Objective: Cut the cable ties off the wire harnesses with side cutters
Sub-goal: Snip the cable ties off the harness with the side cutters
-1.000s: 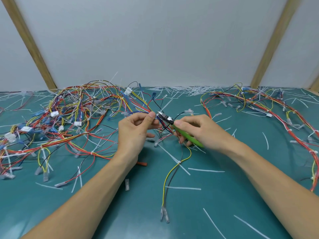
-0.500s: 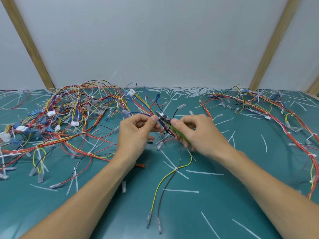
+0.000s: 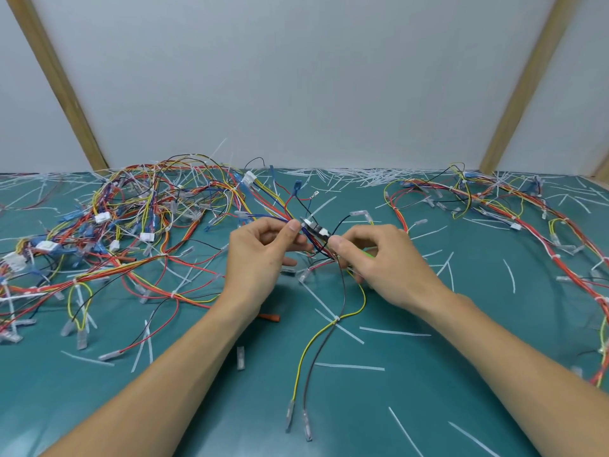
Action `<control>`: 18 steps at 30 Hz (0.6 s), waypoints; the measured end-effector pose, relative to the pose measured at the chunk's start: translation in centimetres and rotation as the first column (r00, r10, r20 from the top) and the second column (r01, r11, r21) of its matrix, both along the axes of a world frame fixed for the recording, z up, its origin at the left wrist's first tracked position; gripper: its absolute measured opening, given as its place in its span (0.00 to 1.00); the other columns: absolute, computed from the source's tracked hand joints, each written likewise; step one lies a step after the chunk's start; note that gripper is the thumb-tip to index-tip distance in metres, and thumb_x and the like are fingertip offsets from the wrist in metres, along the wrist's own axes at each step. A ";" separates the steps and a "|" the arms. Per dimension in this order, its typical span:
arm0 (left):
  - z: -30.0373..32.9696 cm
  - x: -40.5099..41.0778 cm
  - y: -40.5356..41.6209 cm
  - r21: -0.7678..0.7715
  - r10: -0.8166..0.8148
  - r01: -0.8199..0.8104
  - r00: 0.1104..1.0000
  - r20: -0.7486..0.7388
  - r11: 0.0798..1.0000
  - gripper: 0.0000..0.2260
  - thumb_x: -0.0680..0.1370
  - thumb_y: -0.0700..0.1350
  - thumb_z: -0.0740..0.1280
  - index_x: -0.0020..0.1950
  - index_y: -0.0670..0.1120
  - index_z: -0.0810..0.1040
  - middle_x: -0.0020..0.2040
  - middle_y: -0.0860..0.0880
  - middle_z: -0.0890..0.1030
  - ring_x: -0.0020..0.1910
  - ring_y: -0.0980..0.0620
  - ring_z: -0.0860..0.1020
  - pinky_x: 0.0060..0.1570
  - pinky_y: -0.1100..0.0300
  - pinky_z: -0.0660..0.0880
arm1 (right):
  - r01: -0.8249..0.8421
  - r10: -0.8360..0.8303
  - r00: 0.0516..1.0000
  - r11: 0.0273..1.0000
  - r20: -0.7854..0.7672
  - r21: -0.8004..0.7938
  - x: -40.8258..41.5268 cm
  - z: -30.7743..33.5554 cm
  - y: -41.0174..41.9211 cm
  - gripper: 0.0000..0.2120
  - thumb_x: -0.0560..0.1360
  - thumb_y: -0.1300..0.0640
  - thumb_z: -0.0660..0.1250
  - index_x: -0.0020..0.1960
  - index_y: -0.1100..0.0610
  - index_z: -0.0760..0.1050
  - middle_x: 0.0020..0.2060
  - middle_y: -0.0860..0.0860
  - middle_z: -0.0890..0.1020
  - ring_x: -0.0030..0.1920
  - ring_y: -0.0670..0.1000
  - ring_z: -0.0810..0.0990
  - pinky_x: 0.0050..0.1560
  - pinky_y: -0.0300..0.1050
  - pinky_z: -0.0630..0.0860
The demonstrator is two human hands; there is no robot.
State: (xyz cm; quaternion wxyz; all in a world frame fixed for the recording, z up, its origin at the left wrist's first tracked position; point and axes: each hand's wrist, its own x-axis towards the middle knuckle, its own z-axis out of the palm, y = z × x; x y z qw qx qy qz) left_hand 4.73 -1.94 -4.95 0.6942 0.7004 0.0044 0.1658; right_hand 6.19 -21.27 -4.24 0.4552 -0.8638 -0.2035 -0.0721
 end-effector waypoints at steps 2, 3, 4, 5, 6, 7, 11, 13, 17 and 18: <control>0.0 0.0 0.0 -0.002 0.001 -0.001 1.000 0.002 1.000 0.08 0.80 0.45 0.70 0.43 0.43 0.81 0.37 0.48 0.86 0.40 0.48 0.86 0.34 0.58 0.81 | 0.006 -0.006 1.000 1.000 0.009 -0.003 0.0 0.0 0.0 0.15 0.80 0.44 0.68 0.38 0.49 0.81 0.33 0.44 0.83 0.31 0.43 0.77 0.42 0.48 0.77; 0.0 0.1 0.0 -0.002 0.002 -0.002 1.000 0.002 1.000 0.08 0.80 0.45 0.70 0.43 0.43 0.81 0.37 0.48 0.86 0.40 0.48 0.86 0.34 0.58 0.81 | 0.002 -0.002 1.000 1.000 0.002 -0.005 0.0 0.0 -0.1 0.15 0.80 0.43 0.69 0.38 0.49 0.81 0.32 0.43 0.83 0.31 0.43 0.77 0.42 0.47 0.76; -0.1 0.1 0.0 -0.001 0.003 -0.003 1.000 0.000 1.000 0.08 0.80 0.45 0.70 0.43 0.43 0.81 0.37 0.48 0.85 0.40 0.48 0.86 0.34 0.58 0.81 | -0.006 0.006 1.000 1.000 -0.011 -0.010 0.1 -0.1 -0.1 0.15 0.80 0.43 0.69 0.38 0.48 0.80 0.31 0.42 0.82 0.32 0.43 0.77 0.42 0.46 0.75; -0.1 0.1 0.0 0.001 0.004 -0.004 1.000 -0.002 1.000 0.08 0.80 0.45 0.70 0.43 0.42 0.81 0.37 0.48 0.85 0.41 0.48 0.86 0.34 0.58 0.81 | -0.016 0.016 1.000 1.000 -0.026 -0.016 0.1 -0.2 -0.1 0.14 0.80 0.43 0.69 0.39 0.48 0.80 0.30 0.40 0.81 0.33 0.43 0.78 0.42 0.45 0.74; -0.1 0.1 0.0 0.002 0.003 -0.003 1.000 -0.004 1.000 0.08 0.80 0.45 0.70 0.43 0.42 0.81 0.37 0.47 0.86 0.41 0.48 0.86 0.35 0.57 0.81 | -0.026 0.025 0.999 0.999 -0.037 -0.019 0.1 -0.3 0.0 0.13 0.80 0.43 0.69 0.40 0.47 0.80 0.30 0.38 0.81 0.34 0.43 0.78 0.43 0.44 0.74; -0.1 0.1 0.1 0.004 0.001 -0.001 1.000 -0.004 1.000 0.08 0.80 0.45 0.70 0.44 0.42 0.81 0.37 0.47 0.86 0.41 0.47 0.86 0.35 0.57 0.81 | -0.032 0.032 0.999 0.999 -0.042 -0.019 0.1 -0.4 0.0 0.12 0.80 0.43 0.69 0.41 0.47 0.80 0.31 0.38 0.81 0.36 0.43 0.80 0.43 0.44 0.74; -0.1 0.0 0.0 0.027 -0.003 0.003 1.000 0.009 1.000 0.08 0.79 0.46 0.70 0.44 0.42 0.81 0.38 0.47 0.86 0.42 0.48 0.86 0.38 0.54 0.81 | -0.033 0.033 0.999 0.999 -0.026 -0.010 0.0 -0.4 0.1 0.11 0.80 0.42 0.68 0.42 0.46 0.79 0.35 0.39 0.82 0.40 0.46 0.83 0.44 0.47 0.76; -0.1 0.0 -0.1 0.031 0.005 -0.005 1.000 0.011 0.999 0.08 0.79 0.46 0.70 0.44 0.42 0.81 0.38 0.48 0.86 0.41 0.48 0.86 0.38 0.53 0.81 | -0.027 0.027 1.000 0.999 -0.004 -0.025 -0.1 -0.5 0.2 0.13 0.81 0.41 0.66 0.41 0.46 0.78 0.34 0.40 0.82 0.38 0.47 0.81 0.45 0.48 0.77; -0.1 0.0 -0.1 0.019 0.020 -0.020 1.000 0.003 1.000 0.08 0.79 0.45 0.70 0.43 0.42 0.81 0.37 0.48 0.85 0.41 0.48 0.86 0.39 0.52 0.81 | -0.024 0.029 0.997 0.997 0.071 -0.072 -0.4 -0.4 0.3 0.19 0.83 0.40 0.60 0.40 0.50 0.74 0.32 0.45 0.80 0.32 0.48 0.76 0.43 0.52 0.76; -0.1 -0.1 -0.1 0.015 0.022 -0.022 1.000 0.004 1.000 0.08 0.79 0.45 0.70 0.43 0.42 0.81 0.36 0.48 0.85 0.41 0.48 0.86 0.38 0.53 0.81 | -0.019 0.027 0.996 0.996 0.088 -0.086 -0.4 -0.4 0.3 0.19 0.83 0.40 0.59 0.40 0.50 0.74 0.33 0.46 0.80 0.32 0.49 0.76 0.42 0.53 0.75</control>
